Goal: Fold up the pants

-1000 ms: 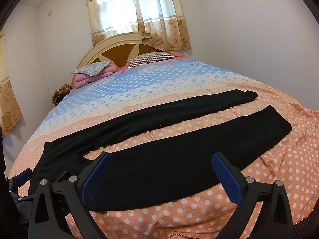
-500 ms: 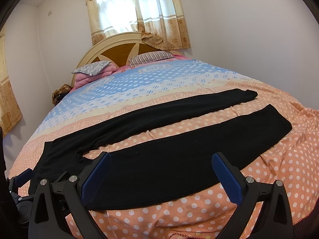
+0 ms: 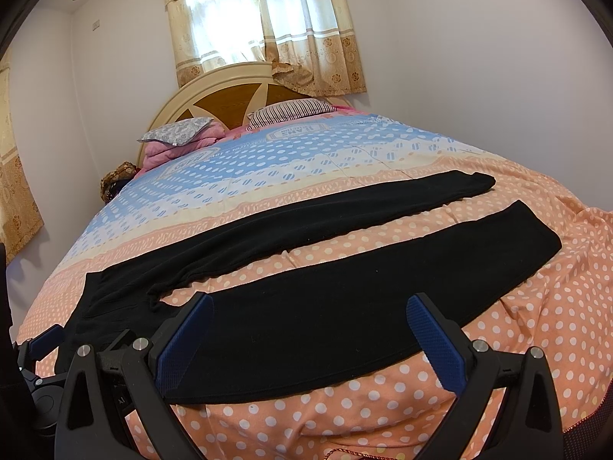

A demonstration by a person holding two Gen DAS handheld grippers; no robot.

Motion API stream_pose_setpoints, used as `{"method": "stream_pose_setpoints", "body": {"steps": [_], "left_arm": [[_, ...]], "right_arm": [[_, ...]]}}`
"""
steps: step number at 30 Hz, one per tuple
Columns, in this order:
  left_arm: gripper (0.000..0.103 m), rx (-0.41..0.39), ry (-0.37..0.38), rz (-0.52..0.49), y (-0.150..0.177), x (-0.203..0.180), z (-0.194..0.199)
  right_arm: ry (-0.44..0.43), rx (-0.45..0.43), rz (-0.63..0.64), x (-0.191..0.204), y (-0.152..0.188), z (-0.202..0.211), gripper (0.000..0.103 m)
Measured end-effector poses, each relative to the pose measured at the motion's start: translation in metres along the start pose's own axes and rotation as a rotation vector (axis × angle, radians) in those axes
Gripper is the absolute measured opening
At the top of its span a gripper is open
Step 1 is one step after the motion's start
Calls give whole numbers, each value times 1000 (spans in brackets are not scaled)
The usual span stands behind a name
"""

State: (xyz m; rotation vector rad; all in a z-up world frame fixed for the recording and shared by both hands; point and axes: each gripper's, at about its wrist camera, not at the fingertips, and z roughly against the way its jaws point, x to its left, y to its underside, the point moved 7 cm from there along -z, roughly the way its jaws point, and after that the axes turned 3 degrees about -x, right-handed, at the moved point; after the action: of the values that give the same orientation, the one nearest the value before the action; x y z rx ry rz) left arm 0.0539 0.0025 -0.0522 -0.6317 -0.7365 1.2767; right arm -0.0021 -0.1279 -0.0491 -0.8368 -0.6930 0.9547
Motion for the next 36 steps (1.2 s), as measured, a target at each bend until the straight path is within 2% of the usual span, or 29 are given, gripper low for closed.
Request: {"method": "stream_pose_setpoints", "body": {"steps": [15, 19, 21, 26, 31, 34, 36], "left_arm": [[103, 8, -3, 5, 2, 8, -9], [103, 23, 29, 19, -1, 22, -24], [103, 29, 40, 35, -3, 36, -34], [103, 79, -2, 124, -15, 102, -73], [102, 146, -42, 214, -27, 167, -123], [89, 202, -71, 242, -30, 196, -157], [83, 234, -55, 272, -31, 206, -175]], "right_arm": [[0, 7, 4, -1, 2, -3, 102], [11, 0, 8, -5, -2, -12, 102], [11, -5, 1, -9, -5, -18, 102], [-7, 38, 19, -10, -9, -47, 102], [-36, 80, 77, 8, -13, -76, 102], [-61, 97, 124, 25, -15, -91, 102], [-75, 98, 152, 34, -16, -97, 102]]}}
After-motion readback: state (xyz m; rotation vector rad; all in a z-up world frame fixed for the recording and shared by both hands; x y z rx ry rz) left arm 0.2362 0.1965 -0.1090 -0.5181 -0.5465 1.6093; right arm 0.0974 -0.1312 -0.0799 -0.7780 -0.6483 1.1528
